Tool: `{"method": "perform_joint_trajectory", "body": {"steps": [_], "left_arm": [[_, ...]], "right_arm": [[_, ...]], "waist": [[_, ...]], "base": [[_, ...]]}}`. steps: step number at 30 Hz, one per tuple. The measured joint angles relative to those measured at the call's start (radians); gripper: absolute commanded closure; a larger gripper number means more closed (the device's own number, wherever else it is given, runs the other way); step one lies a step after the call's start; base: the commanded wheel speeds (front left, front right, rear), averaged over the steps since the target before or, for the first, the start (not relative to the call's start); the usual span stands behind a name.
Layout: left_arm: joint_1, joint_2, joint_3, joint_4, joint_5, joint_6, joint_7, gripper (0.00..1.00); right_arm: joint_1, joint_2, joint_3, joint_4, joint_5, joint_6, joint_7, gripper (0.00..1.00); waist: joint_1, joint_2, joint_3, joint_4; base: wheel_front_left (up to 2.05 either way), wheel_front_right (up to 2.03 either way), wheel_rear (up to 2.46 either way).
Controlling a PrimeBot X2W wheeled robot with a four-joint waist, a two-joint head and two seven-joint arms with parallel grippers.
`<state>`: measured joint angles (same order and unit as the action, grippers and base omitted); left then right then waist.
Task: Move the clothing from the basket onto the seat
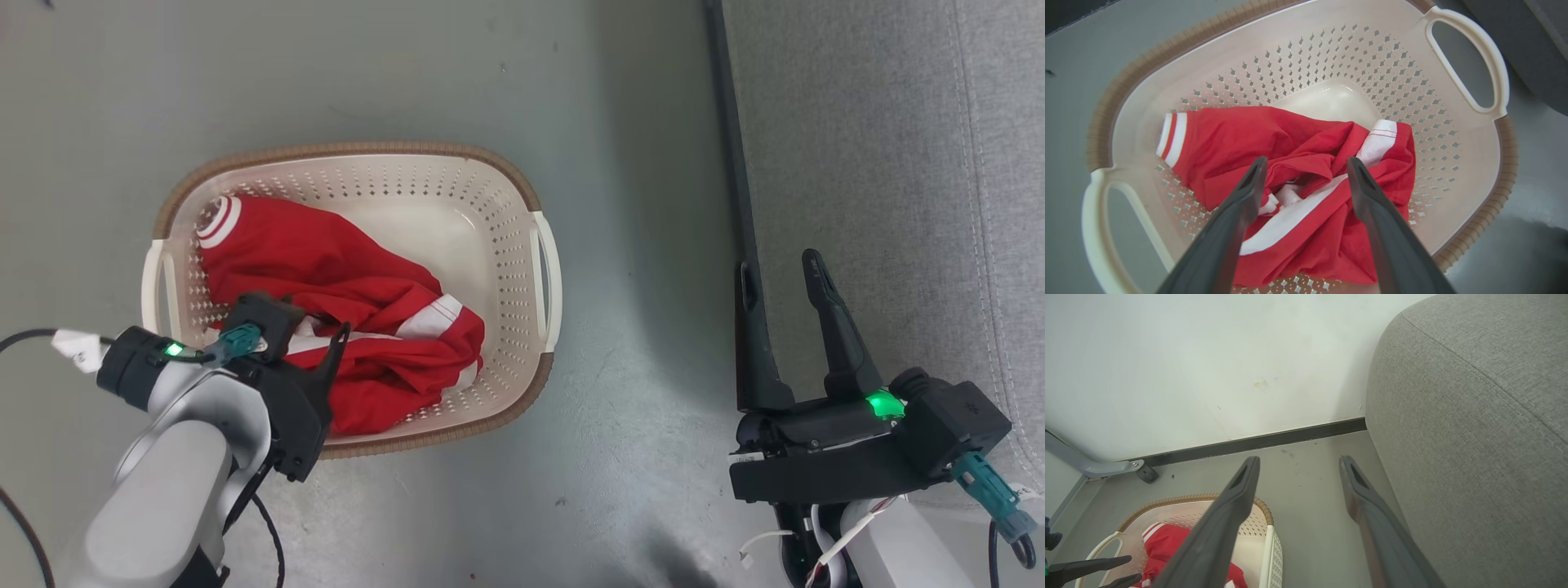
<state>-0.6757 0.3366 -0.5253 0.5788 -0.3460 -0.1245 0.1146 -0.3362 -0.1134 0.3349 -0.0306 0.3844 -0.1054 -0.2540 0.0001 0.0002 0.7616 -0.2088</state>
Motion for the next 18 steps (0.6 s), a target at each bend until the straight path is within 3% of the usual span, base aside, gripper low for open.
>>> {"method": "perform_joint_trajectory", "body": {"steps": [18], "left_arm": [[-0.11, 0.068, -0.175, 0.128, 0.054, -0.007, 0.087, 0.0]], "right_arm": [[-0.023, 0.038, 0.039, -0.022, -0.021, 0.019, -0.003, 0.0]], "waist": [[0.0, -0.0001, 0.091, -0.053]], "base": [[0.0, 0.0, 0.0]]}}
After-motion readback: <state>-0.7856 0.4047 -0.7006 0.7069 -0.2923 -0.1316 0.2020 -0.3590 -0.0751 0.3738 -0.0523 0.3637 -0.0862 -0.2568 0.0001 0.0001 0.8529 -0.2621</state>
